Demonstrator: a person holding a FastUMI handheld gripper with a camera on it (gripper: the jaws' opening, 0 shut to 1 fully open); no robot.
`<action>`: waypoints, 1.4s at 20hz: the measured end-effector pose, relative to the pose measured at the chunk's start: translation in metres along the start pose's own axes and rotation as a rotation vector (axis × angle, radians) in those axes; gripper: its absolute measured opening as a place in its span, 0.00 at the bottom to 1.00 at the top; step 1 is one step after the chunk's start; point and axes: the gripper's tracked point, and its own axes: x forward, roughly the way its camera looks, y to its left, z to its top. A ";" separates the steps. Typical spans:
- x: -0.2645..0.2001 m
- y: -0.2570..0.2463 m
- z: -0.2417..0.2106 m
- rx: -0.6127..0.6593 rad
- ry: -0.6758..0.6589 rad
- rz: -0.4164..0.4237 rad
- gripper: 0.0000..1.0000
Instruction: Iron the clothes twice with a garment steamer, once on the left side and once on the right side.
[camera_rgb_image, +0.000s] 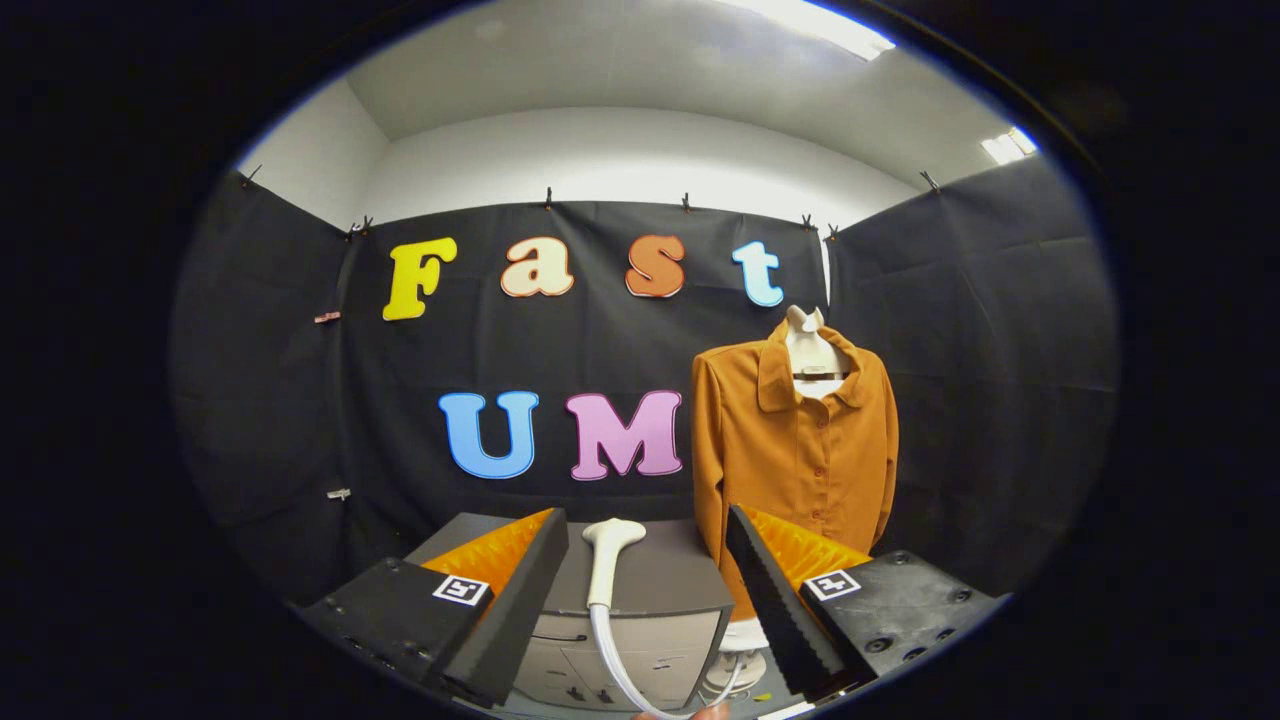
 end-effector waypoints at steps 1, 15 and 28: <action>0.008 0.002 -0.009 0.009 0.036 0.004 0.98; 0.122 0.052 -0.195 0.006 0.620 0.054 0.99; 0.193 0.048 -0.290 -0.047 0.777 -0.011 0.57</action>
